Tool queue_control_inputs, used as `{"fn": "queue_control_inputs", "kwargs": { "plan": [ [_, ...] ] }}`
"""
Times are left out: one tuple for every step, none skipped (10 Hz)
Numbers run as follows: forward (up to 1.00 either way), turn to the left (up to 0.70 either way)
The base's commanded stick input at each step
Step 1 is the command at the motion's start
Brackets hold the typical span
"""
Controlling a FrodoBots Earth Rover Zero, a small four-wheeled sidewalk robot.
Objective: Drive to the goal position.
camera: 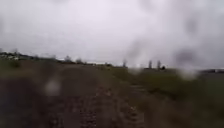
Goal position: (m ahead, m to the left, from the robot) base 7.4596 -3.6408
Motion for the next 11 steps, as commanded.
{"fn": "queue_control_inputs", "kwargs": {
  "plan": [
    [1.00, 0.00],
    [1.00, 0.00],
    [1.00, 0.00],
    [1.00, 0.00],
    [1.00, 0.00],
    [1.00, 0.00],
    [1.00, 0.00],
    [1.00, 0.00],
    [1.00, 0.00],
    [1.00, 0.00],
    [1.00, 0.00]
  ]
}}
